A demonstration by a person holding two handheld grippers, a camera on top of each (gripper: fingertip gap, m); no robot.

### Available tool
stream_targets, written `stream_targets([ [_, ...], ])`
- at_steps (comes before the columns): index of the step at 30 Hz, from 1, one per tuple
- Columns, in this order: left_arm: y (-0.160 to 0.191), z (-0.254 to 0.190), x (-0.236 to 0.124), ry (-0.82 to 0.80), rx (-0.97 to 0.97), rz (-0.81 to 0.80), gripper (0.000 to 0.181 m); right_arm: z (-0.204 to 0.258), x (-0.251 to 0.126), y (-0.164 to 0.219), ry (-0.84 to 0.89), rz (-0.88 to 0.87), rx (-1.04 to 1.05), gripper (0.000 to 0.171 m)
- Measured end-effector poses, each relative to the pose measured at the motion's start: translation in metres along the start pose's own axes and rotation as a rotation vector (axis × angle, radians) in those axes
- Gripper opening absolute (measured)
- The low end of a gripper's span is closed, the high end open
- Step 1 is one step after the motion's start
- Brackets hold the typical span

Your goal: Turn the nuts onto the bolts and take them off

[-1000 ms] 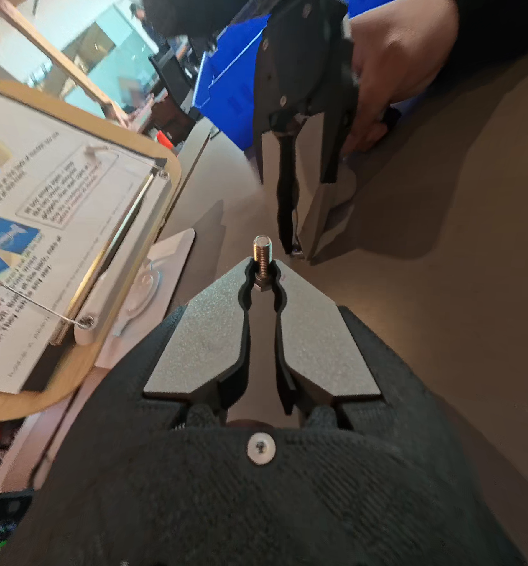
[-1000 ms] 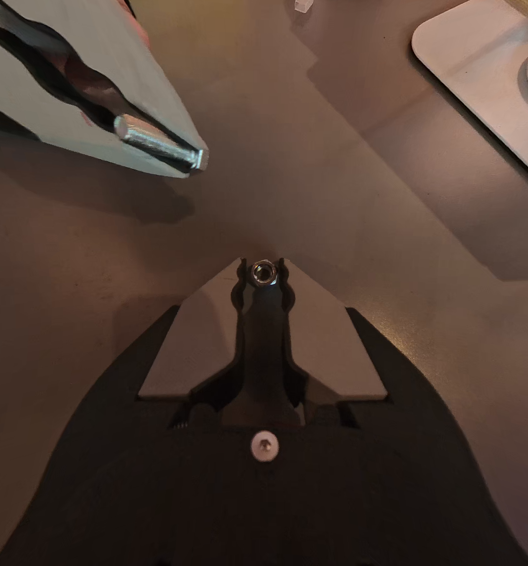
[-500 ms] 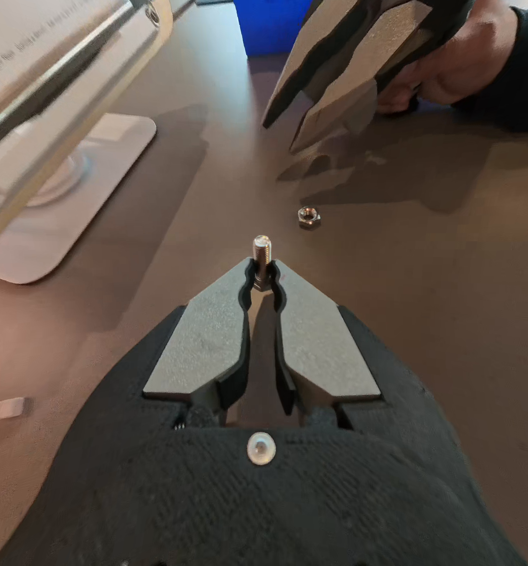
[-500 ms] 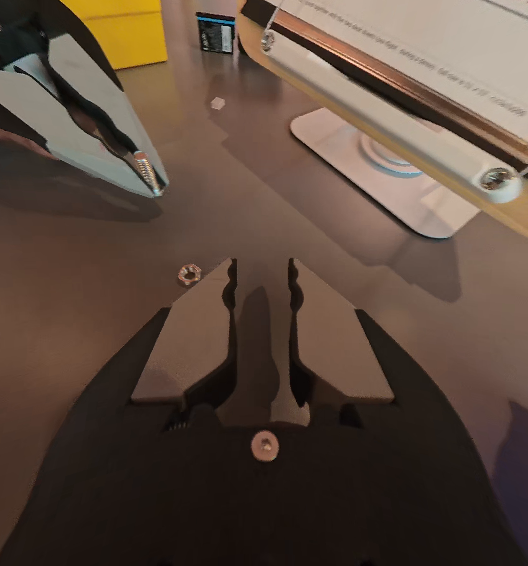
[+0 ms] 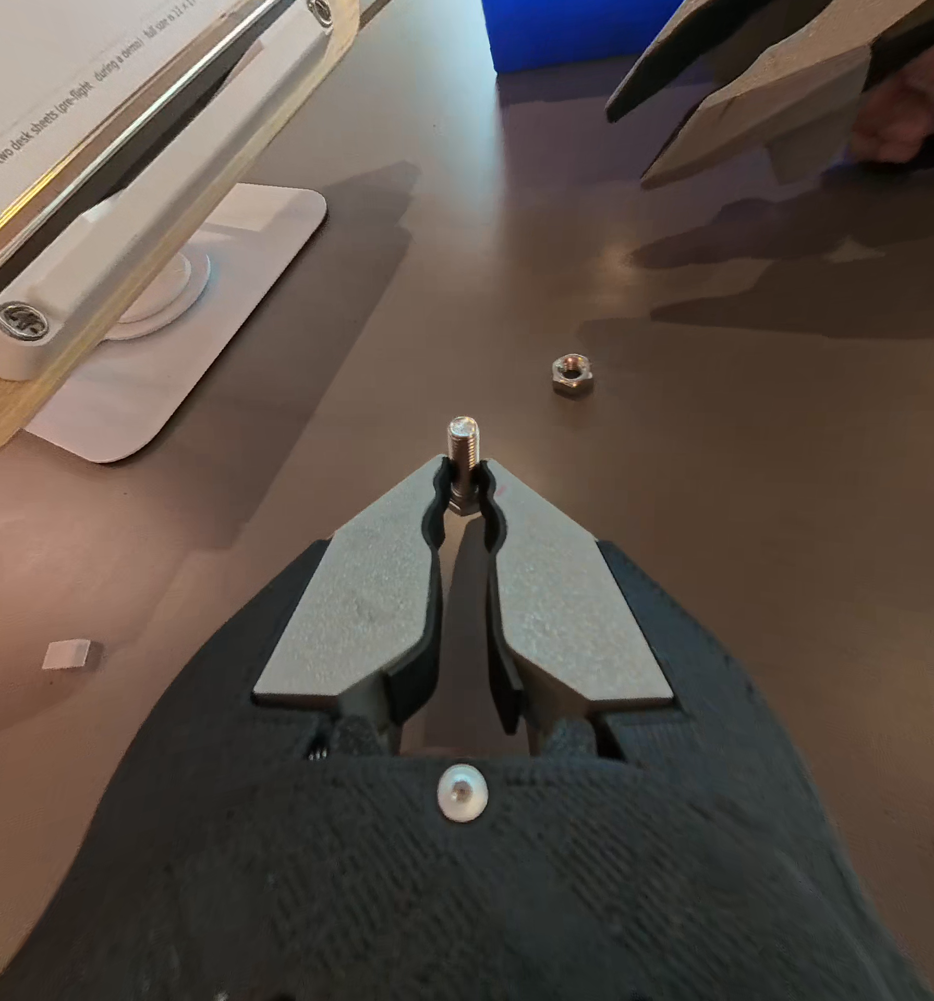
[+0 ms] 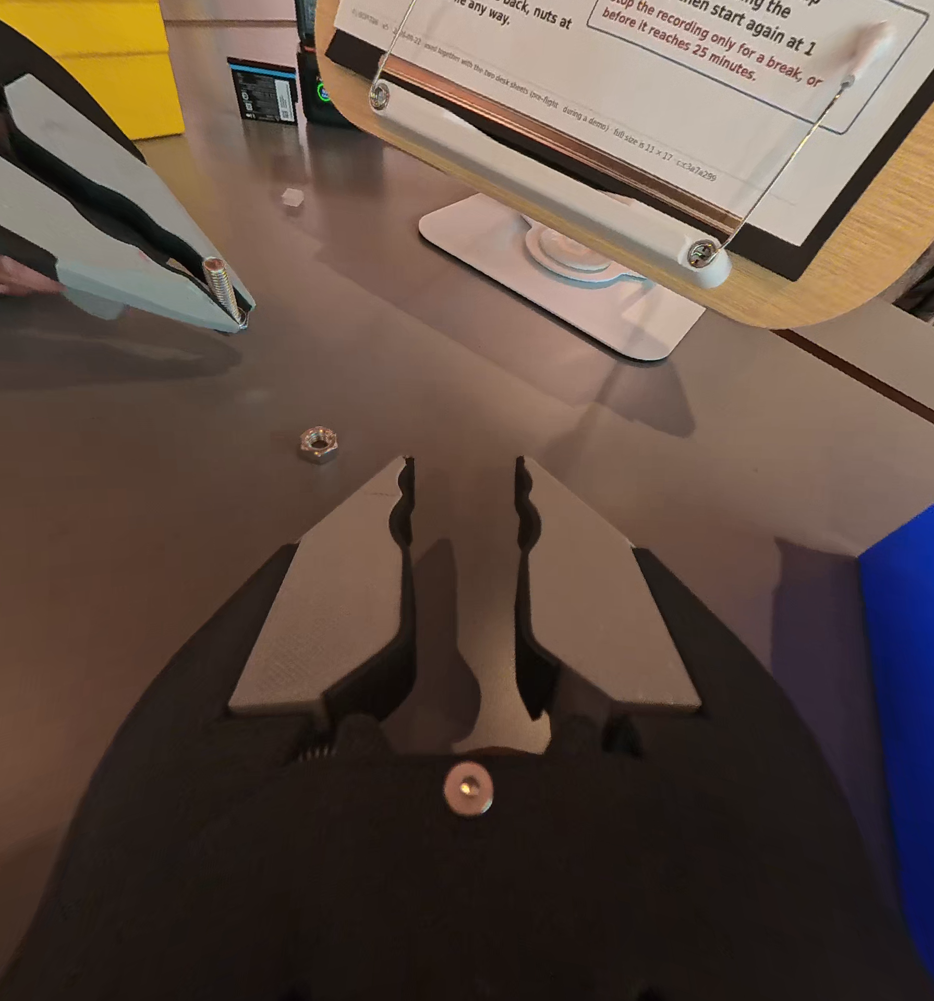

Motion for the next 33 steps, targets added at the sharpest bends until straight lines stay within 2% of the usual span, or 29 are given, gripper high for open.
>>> stream_targets([
  [1,0.000,-0.002,-0.001,0.000,-0.004,0.002,0.007,0.002,-0.001,0.000,0.002,0.002,-0.006,0.034],
  [12,-0.003,0.002,-0.013,-0.097,-0.021,-0.049,0.007,0.010,0.009,0.003,-0.041,0.046,-0.049,0.033],
  [18,-0.002,-0.003,-0.011,-0.059,-0.006,-0.039,0.007,0.011,0.013,0.000,-0.111,0.025,-0.004,0.033],
  [25,-0.005,-0.002,-0.015,-0.099,0.017,-0.076,0.007,0.008,0.024,-0.008,-0.215,-0.001,0.082,0.033],
  [33,-0.003,-0.005,-0.013,-0.119,0.071,-0.048,0.007,0.013,0.030,-0.005,-0.245,0.039,0.058,0.034],
])
Point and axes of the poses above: each gripper's, where its closed fingertips meet, x out along the fingers, y out of its underside, z = x × y across the jaws, the point moved 2 cm from there along -x, back along the fingers, and after that the axes turned 2 degrees about -z, right-handed, at the moved point
